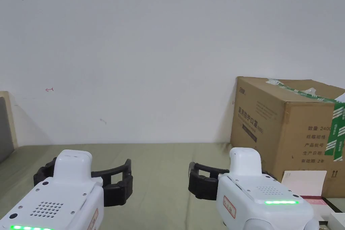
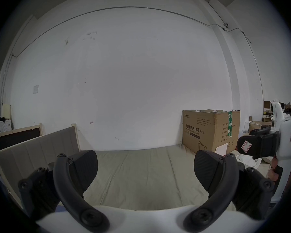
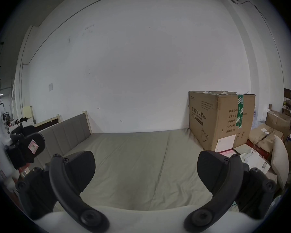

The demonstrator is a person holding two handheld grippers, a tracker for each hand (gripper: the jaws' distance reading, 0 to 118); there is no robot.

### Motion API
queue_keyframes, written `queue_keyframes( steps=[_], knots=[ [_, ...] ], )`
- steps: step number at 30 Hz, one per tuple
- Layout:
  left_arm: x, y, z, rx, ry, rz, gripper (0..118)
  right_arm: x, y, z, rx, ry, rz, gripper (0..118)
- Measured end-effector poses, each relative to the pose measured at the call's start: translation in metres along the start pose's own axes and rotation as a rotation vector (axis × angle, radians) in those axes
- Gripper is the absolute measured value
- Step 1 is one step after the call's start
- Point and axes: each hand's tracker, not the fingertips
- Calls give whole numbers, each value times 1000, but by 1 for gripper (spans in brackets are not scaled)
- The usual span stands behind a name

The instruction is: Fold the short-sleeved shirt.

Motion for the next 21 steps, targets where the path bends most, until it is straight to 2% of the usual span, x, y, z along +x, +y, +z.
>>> queue_keyframes(
  steps=[3, 8, 9, 10, 12, 15, 18, 21],
  knots=[
    [1, 0, 1, -2, -5, 4, 116, 3, 4, 0, -22, 19, -41, 118],
    [1, 0, 0, -6, -4, -3, 116, 2, 3, 0, -15, -5, -33, 118],
    [1, 0, 0, -5, -4, 0, 116, 1, 2, 1, 0, -17, -20, 118],
    [1, 0, 0, -5, -3, 1, 116, 1, 1, 3, 26, -57, -42, 118],
    [1, 0, 0, -4, -1, 0, 116, 2, 2, 2, 23, -50, -44, 118],
    [1, 0, 1, -5, 1, -3, 116, 4, 4, 3, 43, -103, -14, 118],
    [1, 1, 2, 0, 4, -3, 116, 11, 8, 4, -18, -36, -49, 118],
    [2, 2, 2, 0, 6, -11, 116, 15, 8, 8, 28, -11, -53, 118]
  ],
)
